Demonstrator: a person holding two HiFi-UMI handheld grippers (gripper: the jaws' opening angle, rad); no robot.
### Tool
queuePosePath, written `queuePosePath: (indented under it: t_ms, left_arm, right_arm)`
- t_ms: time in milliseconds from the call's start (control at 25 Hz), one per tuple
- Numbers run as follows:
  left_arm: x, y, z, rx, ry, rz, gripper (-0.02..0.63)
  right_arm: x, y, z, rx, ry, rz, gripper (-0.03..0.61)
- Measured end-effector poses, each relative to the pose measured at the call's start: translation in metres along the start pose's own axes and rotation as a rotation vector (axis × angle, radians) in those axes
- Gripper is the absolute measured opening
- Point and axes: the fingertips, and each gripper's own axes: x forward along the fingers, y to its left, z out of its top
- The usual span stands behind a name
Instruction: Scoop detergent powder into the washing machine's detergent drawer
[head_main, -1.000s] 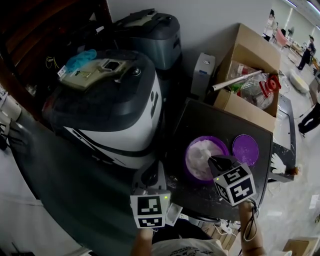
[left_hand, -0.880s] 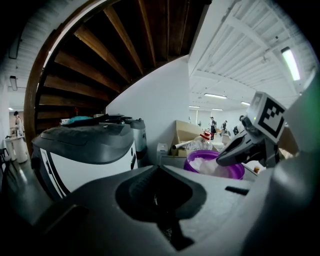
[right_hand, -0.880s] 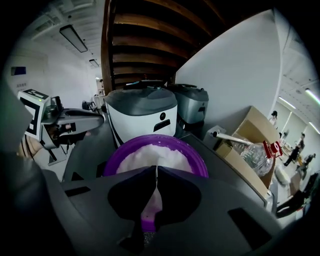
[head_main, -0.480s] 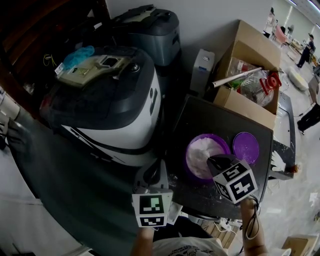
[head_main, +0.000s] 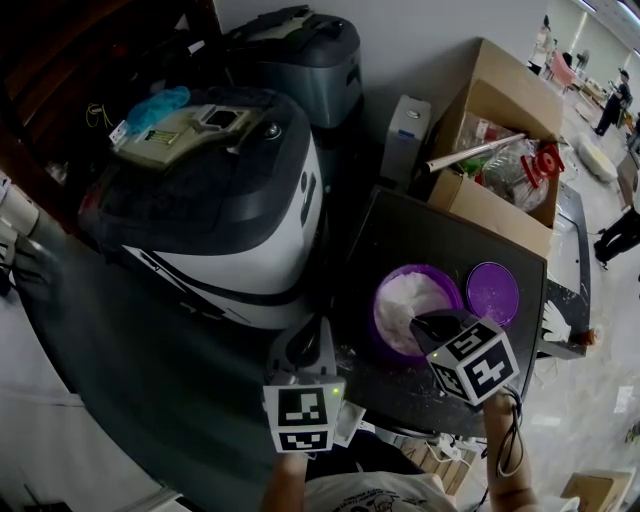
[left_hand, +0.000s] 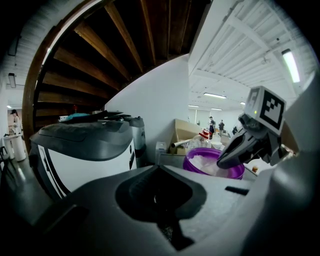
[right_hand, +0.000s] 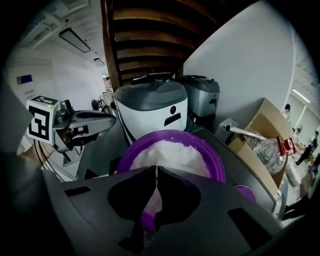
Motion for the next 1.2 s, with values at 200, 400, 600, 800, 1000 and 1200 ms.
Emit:
queuePosePath:
  t_ms: [200, 400, 600, 800, 1000, 1200]
  left_arm:
    - [-0.001, 0.000, 0.001, 0.003, -0.001, -0.001, 0.002]
    - [-0.001, -0.001, 0.001, 0.006, -0.003, -0.005, 0.002]
    - [-0.002, -0.002, 0.000, 0.006, -0.002, -0.004, 0.002]
    - [-0.003, -0.001, -0.001, 0.003, -0.002, 0.001, 0.002]
    - [-0.006, 0.000, 0.001, 0.002, -0.008, 0.005, 0.002]
    - [-0.009, -0.001, 0.000, 0.002, -0.013, 0.005, 0.002]
  right_arm:
    - [-0.001, 0.005, 0.001, 0.019, 0.001, 0.031, 0.021]
    - [-0.001, 0.009, 0.000, 0.026, 0.006, 0.047, 0.021]
    - [-0.004, 0.015, -0.001, 0.046, 0.004, 0.090, 0.021]
    - [-0.006, 0.015, -0.001, 0.081, -0.017, 0.109, 0.021]
    - [-0.009, 0.013, 0.000, 0.146, -0.049, 0.122, 0.021]
    - [-0.015, 0.008, 0.001, 0.243, -0.104, 0.144, 0.021]
